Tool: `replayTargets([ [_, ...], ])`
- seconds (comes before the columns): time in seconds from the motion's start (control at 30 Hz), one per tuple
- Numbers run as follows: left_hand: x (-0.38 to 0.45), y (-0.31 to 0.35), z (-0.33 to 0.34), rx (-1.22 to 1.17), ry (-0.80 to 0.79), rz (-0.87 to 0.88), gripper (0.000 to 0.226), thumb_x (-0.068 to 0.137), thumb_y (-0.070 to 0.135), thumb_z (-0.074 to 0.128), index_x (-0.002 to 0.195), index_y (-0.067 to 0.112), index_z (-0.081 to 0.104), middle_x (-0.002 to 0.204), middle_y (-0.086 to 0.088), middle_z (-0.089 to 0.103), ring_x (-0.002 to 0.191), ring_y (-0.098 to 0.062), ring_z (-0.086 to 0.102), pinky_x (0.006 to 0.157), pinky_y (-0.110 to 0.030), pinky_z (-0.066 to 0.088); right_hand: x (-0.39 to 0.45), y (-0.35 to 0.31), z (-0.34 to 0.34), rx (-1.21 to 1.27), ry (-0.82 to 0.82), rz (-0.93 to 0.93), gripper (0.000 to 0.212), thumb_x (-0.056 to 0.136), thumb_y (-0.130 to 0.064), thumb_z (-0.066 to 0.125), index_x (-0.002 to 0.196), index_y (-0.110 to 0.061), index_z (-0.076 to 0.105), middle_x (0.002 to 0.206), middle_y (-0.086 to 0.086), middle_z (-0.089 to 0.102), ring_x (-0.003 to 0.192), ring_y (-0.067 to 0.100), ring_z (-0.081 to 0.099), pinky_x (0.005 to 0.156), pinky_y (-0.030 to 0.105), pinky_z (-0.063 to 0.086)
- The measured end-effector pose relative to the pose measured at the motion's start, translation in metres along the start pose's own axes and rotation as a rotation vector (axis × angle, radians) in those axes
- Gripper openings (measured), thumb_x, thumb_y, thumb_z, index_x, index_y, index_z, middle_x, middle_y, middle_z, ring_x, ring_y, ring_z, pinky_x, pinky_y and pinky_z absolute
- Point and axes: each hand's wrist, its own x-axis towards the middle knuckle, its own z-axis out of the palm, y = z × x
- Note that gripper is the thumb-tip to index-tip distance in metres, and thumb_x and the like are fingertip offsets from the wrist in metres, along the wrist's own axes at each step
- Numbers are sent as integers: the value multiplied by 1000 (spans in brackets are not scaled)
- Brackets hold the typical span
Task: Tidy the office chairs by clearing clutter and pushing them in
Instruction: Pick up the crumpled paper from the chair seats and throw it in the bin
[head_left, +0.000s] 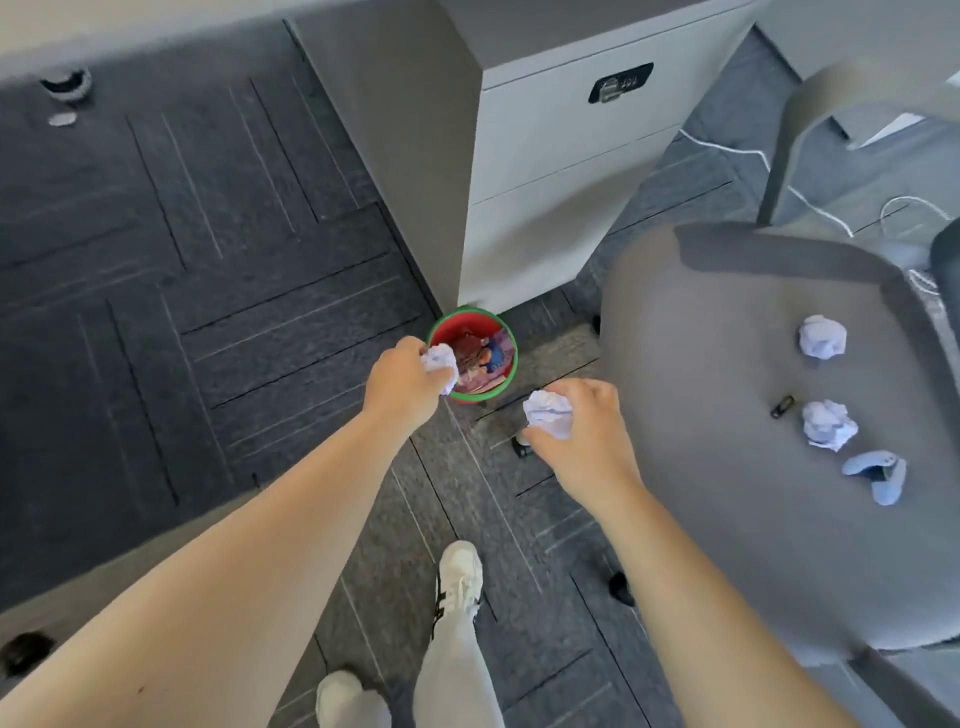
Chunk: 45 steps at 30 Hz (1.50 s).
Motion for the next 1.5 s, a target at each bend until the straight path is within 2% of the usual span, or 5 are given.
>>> replayTargets([
  [0.17,48,20,12,-96,8,-52,61,91,28,53,142,7,28,146,-19,38,132,-32,39,106,-40,36,58,7,2,24,-29,63,42,83,-25,64,120,-13,49,129,8,37,108,30,53,91,37,45],
  [0.47,51,-3,-6,60,-6,-102,40,94,21,47,133,10,44,141,-9,46,127,-25,46,100,-35,39,130,-11,21,-14,-152,-4,71,88,-21,60,147,-24,19,155,12,16,141,33,21,112,42,29],
  [1.0,2,162,26,256,-268,367,28,92,16,50,119,10,55,128,-7,58,117,-21,54,97,-29,41,44,47,-123,117,217,376,41,90,-15,53,130,-9,48,138,14,45,127,29,43,99,35,40],
  [1.37,-10,265,155,508,-472,586,35,92,20,49,125,13,51,134,-7,54,123,-23,48,97,-31,39,41,167,-170,186,434,631,25,83,-14,40,97,-11,60,101,10,41,90,25,40,61,29,36],
  [1.5,14,282,213,548,-478,577,38,91,20,50,128,13,48,136,-5,52,121,-23,50,96,-29,40,75,209,-169,152,334,675,51,88,-8,49,137,-19,39,145,9,28,128,32,34,90,37,44],
])
